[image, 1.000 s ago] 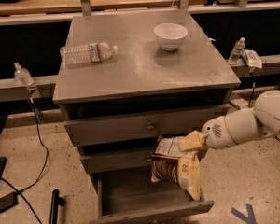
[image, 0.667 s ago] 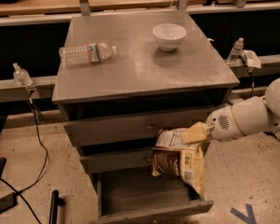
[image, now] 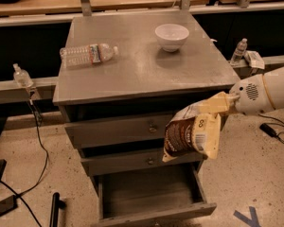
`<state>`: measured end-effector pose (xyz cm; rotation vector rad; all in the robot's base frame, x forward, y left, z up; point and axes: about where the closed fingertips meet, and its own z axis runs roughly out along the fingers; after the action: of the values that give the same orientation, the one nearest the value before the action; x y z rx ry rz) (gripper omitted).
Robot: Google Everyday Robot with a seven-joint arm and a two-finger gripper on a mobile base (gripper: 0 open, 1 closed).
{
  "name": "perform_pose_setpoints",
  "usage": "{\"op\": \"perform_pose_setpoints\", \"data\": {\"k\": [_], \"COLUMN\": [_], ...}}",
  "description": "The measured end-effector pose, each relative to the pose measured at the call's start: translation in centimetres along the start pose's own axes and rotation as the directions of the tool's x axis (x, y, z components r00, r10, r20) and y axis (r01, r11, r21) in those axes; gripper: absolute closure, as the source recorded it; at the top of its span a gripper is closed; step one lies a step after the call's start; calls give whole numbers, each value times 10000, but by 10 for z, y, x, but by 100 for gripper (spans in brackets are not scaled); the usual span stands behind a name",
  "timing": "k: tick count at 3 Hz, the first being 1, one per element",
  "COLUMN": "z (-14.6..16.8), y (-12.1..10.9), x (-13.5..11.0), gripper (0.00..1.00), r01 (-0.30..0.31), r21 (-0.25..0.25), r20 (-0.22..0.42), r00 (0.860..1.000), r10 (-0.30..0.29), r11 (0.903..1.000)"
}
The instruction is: Pick brown chip bag from bottom drawer and place on counter
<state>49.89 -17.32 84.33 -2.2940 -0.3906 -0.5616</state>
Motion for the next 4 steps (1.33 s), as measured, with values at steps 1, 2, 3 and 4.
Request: {"op": "perform_pose_setpoints", "data": {"k": [1, 2, 3, 4], "z": [0, -2, -33, -82], "y": [0, -4, -25, -59], "x": [0, 16, 62, 88], "gripper": [100, 100, 100, 100], "r01": [1, 299, 710, 1171], "r21": [1, 301, 1521, 2059], "r20": [1, 19, -558, -760], "r00": [10000, 9995, 9964, 9917], "r10": [-1, -299, -632, -1034], "r11": [10000, 9991, 9858, 9715]}}
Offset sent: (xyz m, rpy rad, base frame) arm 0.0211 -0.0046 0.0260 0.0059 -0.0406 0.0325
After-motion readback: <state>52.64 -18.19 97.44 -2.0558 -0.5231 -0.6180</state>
